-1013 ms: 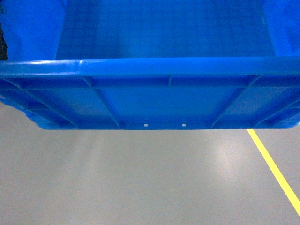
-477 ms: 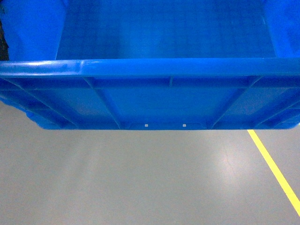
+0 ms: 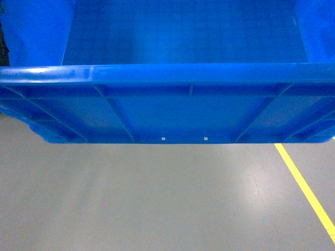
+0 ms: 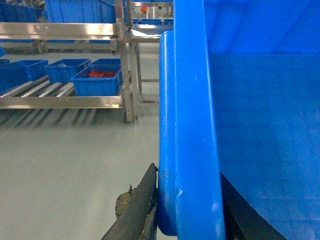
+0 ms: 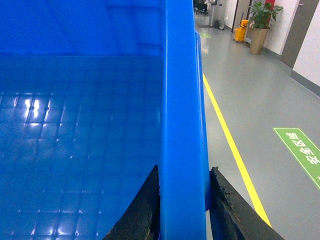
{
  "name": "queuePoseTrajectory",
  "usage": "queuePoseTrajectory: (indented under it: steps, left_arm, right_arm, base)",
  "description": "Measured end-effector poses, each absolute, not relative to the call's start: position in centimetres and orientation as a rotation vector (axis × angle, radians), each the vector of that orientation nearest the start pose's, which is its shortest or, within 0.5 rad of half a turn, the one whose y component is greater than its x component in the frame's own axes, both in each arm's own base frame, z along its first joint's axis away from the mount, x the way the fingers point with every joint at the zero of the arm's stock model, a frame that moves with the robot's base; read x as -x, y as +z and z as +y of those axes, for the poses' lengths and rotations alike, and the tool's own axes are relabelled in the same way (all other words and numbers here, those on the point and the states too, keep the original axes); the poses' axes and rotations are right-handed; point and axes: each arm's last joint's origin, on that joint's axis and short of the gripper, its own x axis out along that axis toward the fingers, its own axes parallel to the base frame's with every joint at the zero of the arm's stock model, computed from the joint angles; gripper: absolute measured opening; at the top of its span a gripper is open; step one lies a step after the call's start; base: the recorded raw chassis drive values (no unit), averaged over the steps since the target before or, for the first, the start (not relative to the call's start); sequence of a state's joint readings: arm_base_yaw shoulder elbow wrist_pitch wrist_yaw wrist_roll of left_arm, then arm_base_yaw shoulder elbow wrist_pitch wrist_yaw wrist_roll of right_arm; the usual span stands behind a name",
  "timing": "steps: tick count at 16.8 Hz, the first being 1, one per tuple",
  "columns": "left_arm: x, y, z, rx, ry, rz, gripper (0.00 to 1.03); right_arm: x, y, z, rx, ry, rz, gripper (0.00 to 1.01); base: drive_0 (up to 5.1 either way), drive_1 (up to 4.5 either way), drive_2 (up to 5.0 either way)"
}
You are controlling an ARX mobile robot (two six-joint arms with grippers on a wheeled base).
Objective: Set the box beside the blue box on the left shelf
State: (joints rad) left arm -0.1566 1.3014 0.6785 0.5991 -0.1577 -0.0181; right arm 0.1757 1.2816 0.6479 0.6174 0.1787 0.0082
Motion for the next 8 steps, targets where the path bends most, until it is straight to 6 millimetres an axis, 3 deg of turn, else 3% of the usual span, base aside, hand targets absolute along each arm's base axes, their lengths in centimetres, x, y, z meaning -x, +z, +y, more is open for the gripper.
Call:
queuePoseTrajectory:
  steps: [8]
  left_arm:
    - [-27.73, 26.14, -3.92, 0.014, 0.002, 0.024, 0.20]
  right_arm:
    - [-27.06, 25.83, 4.28, -0.005, -0.003, 0.016, 0.21]
  base:
    - [0.4, 4.65, -4.0]
